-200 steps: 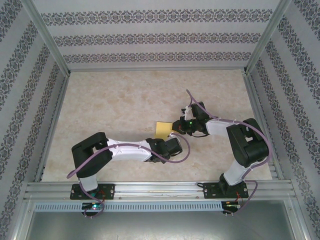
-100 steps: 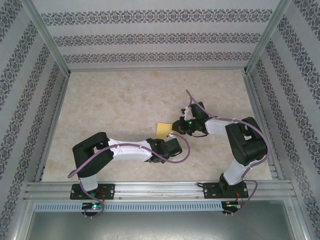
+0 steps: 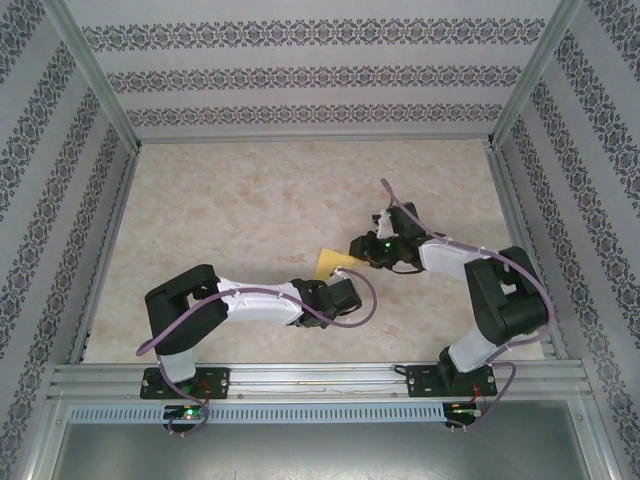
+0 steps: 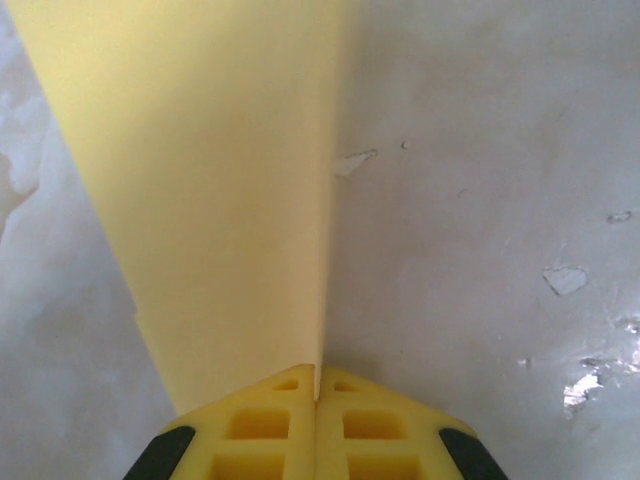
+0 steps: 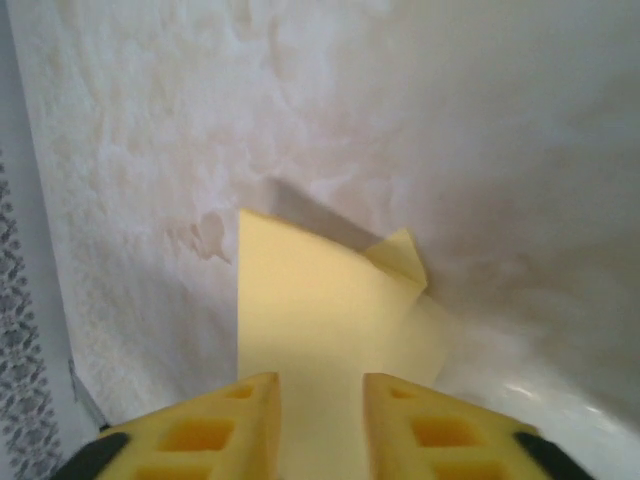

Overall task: Fold a paper plane with a square sheet of paper (fold left side to right side)
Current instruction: Fold the wing for the fifth time at the center of the table.

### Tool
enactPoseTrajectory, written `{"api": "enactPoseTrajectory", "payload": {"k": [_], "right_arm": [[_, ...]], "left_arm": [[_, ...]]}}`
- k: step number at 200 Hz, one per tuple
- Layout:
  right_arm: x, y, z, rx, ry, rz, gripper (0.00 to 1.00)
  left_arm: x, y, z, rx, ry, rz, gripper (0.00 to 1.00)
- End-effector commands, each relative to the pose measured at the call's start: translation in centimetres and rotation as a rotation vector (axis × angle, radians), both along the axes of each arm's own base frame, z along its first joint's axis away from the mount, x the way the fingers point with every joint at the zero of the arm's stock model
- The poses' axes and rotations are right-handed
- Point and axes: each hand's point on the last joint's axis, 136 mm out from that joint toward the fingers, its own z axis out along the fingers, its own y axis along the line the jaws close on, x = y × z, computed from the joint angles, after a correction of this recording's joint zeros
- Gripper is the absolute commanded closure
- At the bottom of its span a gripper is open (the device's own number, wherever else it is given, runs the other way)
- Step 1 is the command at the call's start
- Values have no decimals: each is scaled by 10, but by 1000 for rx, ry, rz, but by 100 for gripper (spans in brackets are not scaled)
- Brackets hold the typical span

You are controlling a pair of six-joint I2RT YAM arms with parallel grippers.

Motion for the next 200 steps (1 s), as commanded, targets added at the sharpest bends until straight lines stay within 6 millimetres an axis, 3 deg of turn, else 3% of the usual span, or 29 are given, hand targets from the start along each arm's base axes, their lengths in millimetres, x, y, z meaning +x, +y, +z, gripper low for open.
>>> {"api": "enactPoseTrajectory", "payload": {"k": [1, 32, 59, 129, 200], "right_arm": [[-2, -34, 6, -103, -51, -67, 64], [-10, -69, 12, -149, -79, -126, 59], [-21, -80, 13, -160, -93, -120, 56], [-33, -60, 13, -23, -138, -44, 49], [-38, -43, 7, 14, -146, 7, 46]], "left_arm": [[0, -7, 11, -95, 11, 13, 98], [1, -11, 16, -197, 68, 17, 100], [4, -16, 24, -314, 126, 26, 100], [15, -27, 34, -700, 383, 112, 100], [30, -30, 35, -917, 531, 202, 100]]}}
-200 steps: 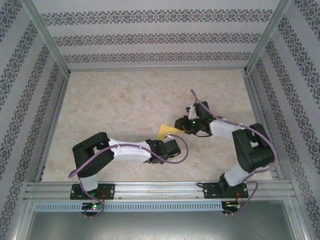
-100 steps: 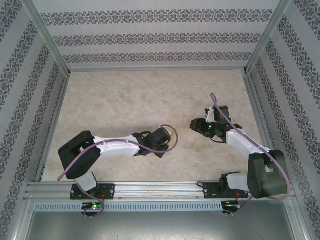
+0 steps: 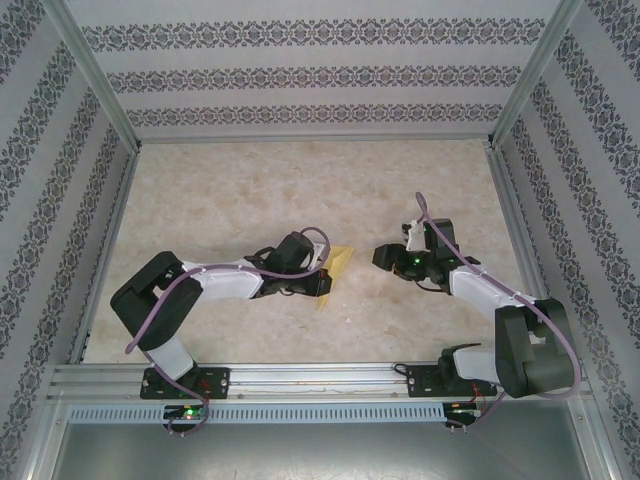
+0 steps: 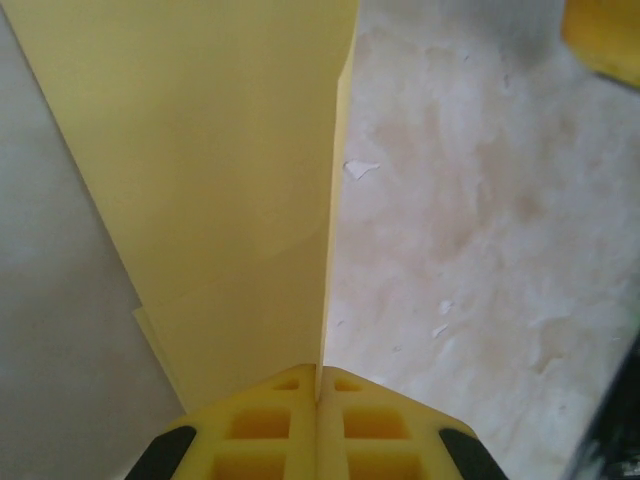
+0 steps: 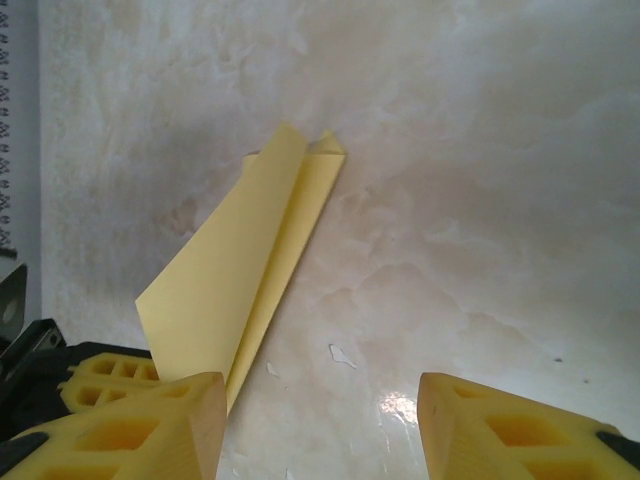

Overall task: Fold a paper plane with a square sheet of paper (fold left side to right side)
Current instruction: Fold the wing for the fifth time at the center of the table.

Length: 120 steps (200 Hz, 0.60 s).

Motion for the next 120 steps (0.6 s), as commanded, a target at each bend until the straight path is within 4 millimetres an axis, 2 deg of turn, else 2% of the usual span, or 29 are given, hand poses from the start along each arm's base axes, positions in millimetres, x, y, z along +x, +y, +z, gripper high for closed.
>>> {"api": "enactPoseTrajectory", "payload": {"k": [1, 120], "right_arm": [[-4, 9, -4, 26, -10, 34, 46], [5, 36, -12, 42, 2, -30, 52]], "left_arm": [[2, -11, 7, -119, 57, 11, 100], [18, -17, 2, -318, 152, 134, 100]]}}
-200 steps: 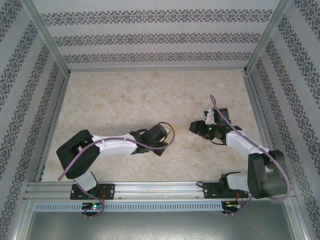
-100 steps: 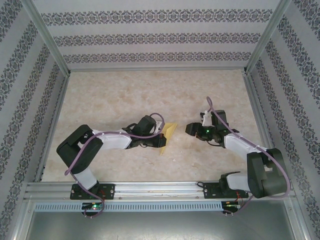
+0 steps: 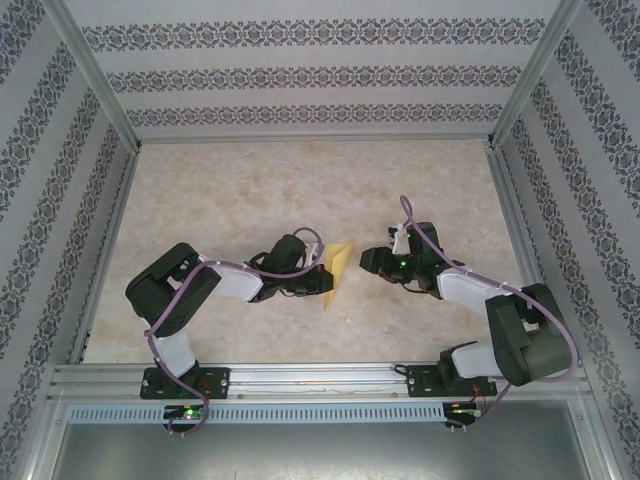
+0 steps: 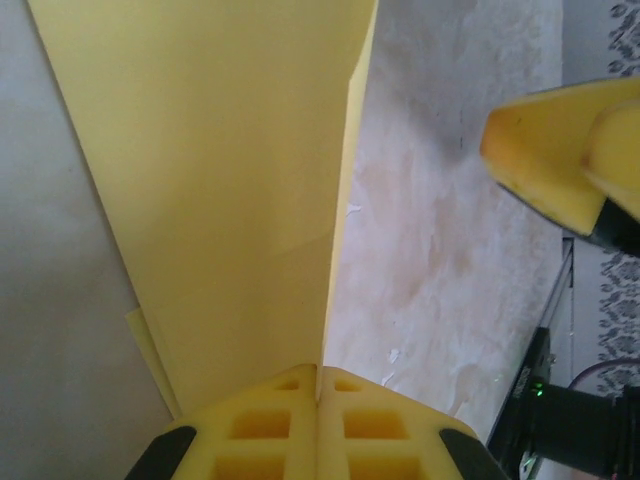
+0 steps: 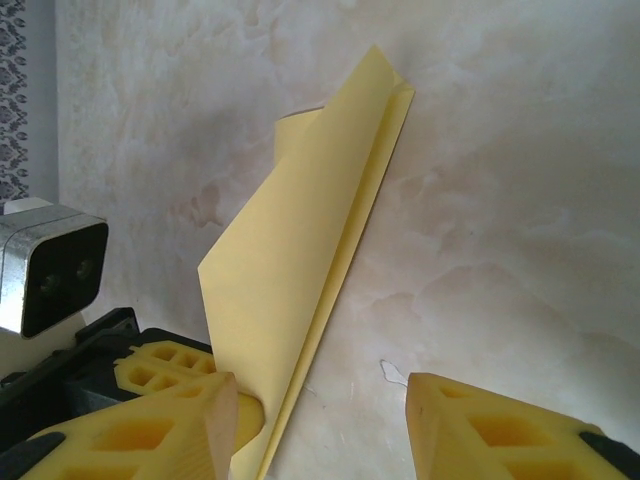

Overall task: Fold a paper plane with a square sheet of paper (fold left side to right side)
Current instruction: Fold the wing for the fifth time at the center of the table.

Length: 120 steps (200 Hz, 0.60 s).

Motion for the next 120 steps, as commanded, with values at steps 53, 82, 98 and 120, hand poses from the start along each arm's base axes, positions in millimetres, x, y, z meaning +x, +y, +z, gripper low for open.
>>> {"api": "enactPoseTrajectory", "payload": {"k": [53, 82, 98, 120], "right_arm": [[11, 14, -3, 12, -18, -44, 54], [14, 23, -6, 19, -13, -36, 56], [17, 28, -6, 25, -15, -34, 57], [20, 32, -8, 25, -18, -38, 57]], "left_arm": [[12, -5, 13, -128, 7, 50, 100], [12, -5, 12, -147, 14, 65, 100], [12, -5, 11, -156, 16, 70, 100], [12, -3, 10, -158, 17, 77, 100]]}}
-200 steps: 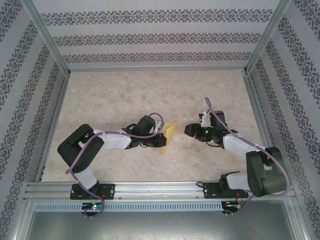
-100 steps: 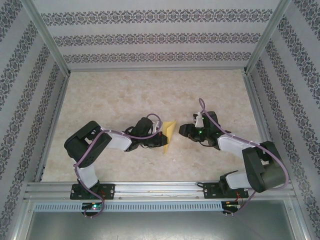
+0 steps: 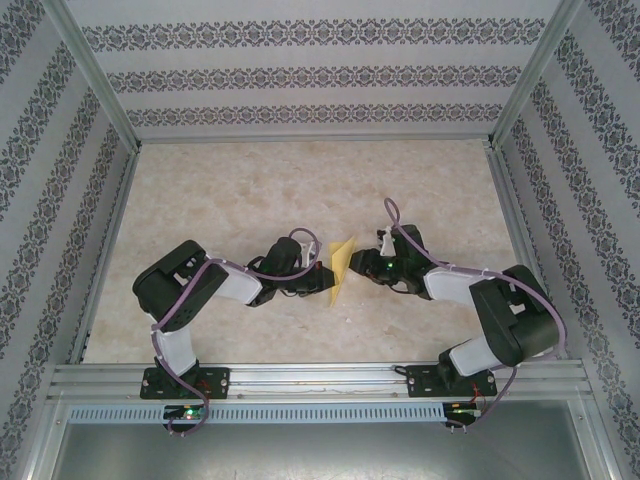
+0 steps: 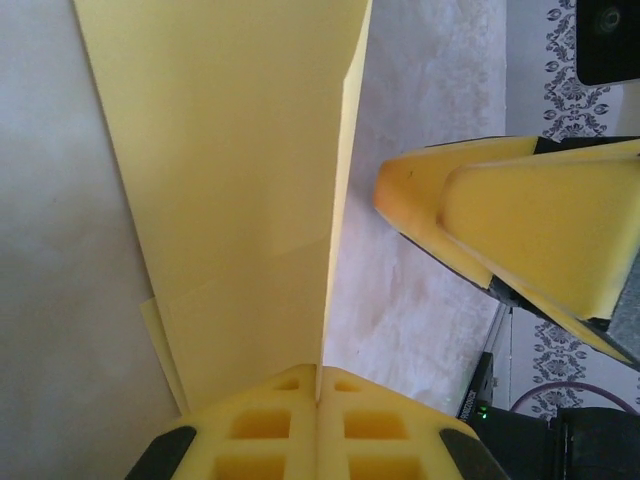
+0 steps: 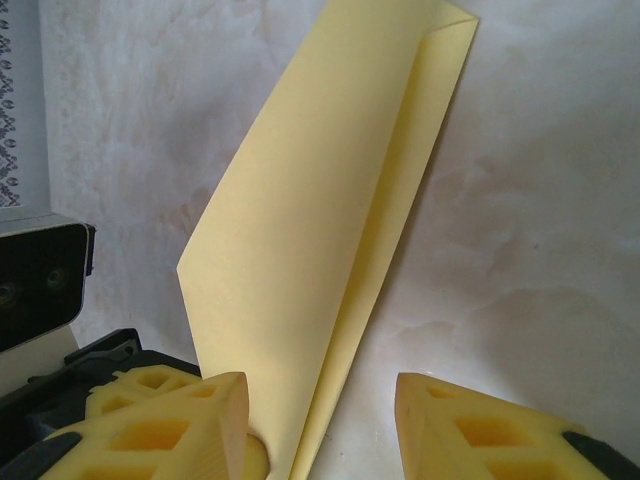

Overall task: Fold a paper plane with a square sheet of paper (fold left side to right side)
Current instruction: Fold the wing for the fifth time at the center of the table.

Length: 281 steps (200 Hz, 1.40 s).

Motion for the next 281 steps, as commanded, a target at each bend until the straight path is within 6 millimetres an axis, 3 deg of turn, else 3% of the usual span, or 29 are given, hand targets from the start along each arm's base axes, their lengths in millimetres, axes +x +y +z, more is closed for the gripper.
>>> {"api": "enactPoseTrajectory", "payload": {"k": [1, 182, 253, 281], "right_arm": [[16, 7, 10, 17, -53, -18, 57], [31, 27, -2, 7, -38, 1, 62], [27, 26, -22, -48, 16, -3, 63], [23, 22, -34, -100, 52, -9, 64]], "left_arm": [[5, 0, 7, -48, -14, 18, 100], [7, 0, 8, -68, -19, 33, 100], [7, 1, 5, -75, -10, 43, 100], [6, 4, 2, -63, -10, 51, 88]]}}
